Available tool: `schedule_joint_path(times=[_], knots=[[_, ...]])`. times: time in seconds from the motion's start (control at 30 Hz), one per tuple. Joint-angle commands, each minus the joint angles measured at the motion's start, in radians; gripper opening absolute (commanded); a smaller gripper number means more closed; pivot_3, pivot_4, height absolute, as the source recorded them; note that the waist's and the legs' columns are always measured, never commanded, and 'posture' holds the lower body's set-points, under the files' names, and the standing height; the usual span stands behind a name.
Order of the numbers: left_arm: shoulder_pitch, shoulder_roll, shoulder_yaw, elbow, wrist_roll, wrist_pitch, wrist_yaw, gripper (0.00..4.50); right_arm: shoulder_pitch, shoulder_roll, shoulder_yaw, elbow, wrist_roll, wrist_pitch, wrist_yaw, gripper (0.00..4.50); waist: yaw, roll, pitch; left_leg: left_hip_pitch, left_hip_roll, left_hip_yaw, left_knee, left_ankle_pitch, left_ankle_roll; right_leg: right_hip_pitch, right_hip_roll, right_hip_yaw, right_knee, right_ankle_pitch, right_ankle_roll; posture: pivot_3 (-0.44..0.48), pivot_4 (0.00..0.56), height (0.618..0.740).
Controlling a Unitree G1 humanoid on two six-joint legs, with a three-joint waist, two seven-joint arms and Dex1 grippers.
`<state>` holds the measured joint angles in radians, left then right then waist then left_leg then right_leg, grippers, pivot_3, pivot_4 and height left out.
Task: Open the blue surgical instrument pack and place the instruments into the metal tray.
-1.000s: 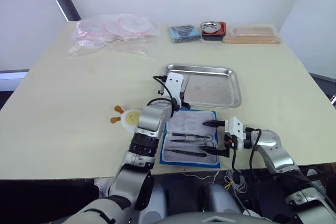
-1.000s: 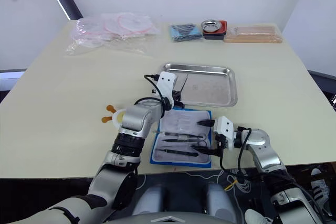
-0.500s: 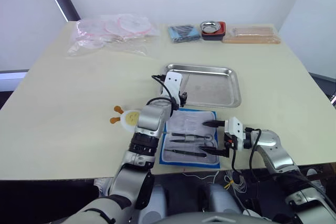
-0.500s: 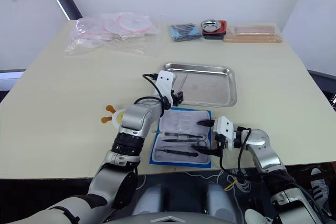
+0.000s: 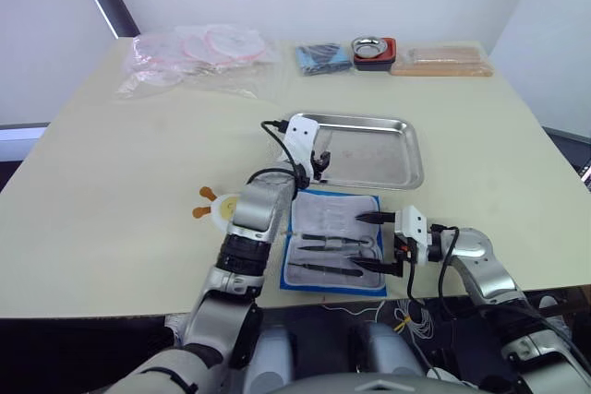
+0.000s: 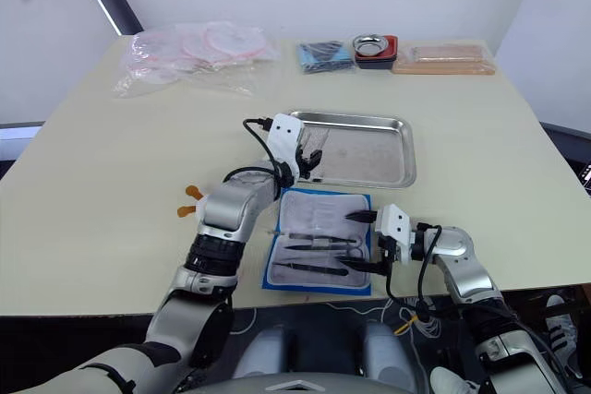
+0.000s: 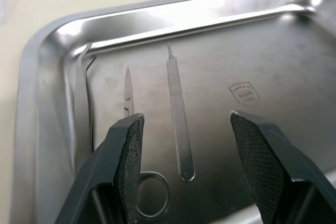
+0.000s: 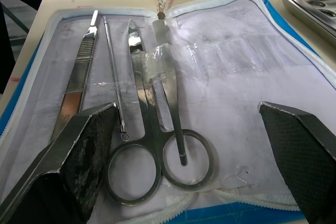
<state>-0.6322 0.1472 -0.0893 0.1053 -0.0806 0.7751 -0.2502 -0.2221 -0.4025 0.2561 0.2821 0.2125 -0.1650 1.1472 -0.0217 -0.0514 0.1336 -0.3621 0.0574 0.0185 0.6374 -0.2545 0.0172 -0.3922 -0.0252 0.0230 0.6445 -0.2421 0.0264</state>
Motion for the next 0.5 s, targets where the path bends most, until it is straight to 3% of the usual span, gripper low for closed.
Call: schedule_joint_path(times=[0.03, 0.27, 0.5], knots=[[-0.005, 0.058, -0.014, -0.06, -0.038, -0.071, -0.132, 2.77, 0.071, 0.001, 0.071, 0.105, -0.085, 0.052, -0.019, 4.5, 0.0, 0.001, 0.001, 0.0, 0.0, 0.0, 0.0, 0.0, 0.0, 0.0, 0.0, 0.0, 0.0, 0.0, 0.0, 0.0, 0.15, 0.74], [0.059, 0.246, -0.017, -0.094, -0.144, -0.288, -0.518, 2.77, 0.074, -0.002, 0.07, 0.101, -0.083, 0.054, -0.017, 4.5, -0.005, 0.004, 0.003, -0.001, 0.0, -0.001, -0.001, 0.0, 0.0, -0.002, -0.007, 0.001, -0.002, 0.0, 0.0, 0.0, 0.15, 0.74], [0.105, 0.415, 0.014, -0.033, -0.208, -0.468, -0.809, 2.77, 0.07, -0.007, 0.066, 0.102, -0.081, 0.055, -0.011, 4.5, -0.005, 0.004, 0.003, -0.002, 0.002, -0.001, -0.002, 0.0, 0.0, -0.004, -0.011, 0.001, -0.003, 0.0, -0.001, 0.0, 0.15, 0.74]])
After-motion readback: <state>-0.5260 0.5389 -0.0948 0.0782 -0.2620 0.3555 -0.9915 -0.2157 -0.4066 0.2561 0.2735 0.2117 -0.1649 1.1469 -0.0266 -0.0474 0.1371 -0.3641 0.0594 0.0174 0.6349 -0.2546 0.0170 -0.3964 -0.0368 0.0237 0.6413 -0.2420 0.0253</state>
